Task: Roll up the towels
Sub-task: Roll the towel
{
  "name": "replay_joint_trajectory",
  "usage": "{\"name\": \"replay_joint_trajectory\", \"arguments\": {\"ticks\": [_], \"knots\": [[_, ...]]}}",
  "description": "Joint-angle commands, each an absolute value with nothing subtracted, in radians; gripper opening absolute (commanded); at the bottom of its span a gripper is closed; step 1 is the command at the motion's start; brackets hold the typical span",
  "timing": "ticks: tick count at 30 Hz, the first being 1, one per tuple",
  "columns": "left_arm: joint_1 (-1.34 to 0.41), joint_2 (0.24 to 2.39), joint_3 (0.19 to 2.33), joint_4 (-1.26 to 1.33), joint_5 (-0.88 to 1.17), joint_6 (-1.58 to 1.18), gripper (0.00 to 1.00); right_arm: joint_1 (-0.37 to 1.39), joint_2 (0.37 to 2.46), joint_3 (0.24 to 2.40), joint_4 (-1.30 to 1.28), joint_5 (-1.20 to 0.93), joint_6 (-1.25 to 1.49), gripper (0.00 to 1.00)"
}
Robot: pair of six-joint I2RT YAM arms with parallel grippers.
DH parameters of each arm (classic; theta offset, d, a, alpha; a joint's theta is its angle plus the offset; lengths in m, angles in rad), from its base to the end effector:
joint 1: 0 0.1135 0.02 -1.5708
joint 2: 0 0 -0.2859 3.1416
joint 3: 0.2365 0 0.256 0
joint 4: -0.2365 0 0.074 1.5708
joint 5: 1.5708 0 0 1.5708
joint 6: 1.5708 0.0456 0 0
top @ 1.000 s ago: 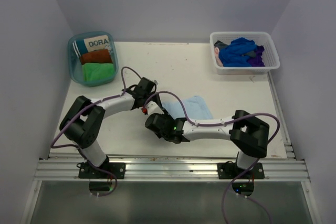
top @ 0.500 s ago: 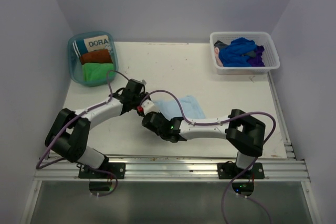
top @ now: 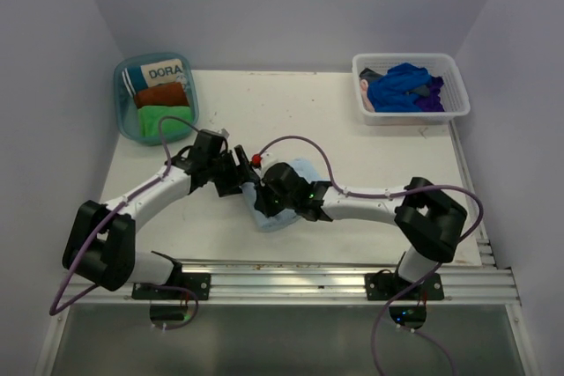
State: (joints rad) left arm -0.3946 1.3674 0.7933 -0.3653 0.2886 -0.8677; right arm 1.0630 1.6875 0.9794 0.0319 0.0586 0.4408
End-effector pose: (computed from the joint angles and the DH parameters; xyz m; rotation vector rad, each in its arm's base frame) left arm 0.2473 -0.1170 0.2137 -0.5037 2.6319 -0.8299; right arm 0.1845 0.3260 0.2064 -0.6887 2.2500 0.7206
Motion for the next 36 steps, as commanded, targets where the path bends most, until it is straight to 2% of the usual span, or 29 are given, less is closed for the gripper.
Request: {"name": "replay_joint_trajectory", "arguments": {"ticks": [1, 9, 17, 22, 29, 36], "knots": [[-0.39, 1.339, 0.848, -0.387, 0.276, -0.838, 0.73, 1.005, 1.632, 0.956, 0.127, -0.136, 0.549, 0.0], [-0.387, 1.319, 0.916, -0.431, 0.236, -0.816, 0.73, 0.882, 1.638, 0.917, 0.201, -0.35, 0.676, 0.0], [-0.387, 1.318, 0.888, -0.377, 0.294, -0.807, 0.72, 0.769, 1.69, 0.776, 0.464, -0.512, 0.872, 0.0], [-0.39, 1.319, 0.868, -0.339, 0.334, -0.807, 0.71, 0.719, 1.744, 0.695, 0.62, -0.554, 0.956, 0.0], [-0.428, 1.365, 0.859, -0.261, 0.383, -0.802, 0.69, 0.686, 1.781, 0.658, 0.681, -0.572, 1.009, 0.0], [-0.472, 1.437, 0.861, -0.195, 0.393, -0.807, 0.68, 0.638, 1.91, 0.594, 0.952, -0.644, 1.164, 0.0]]}}
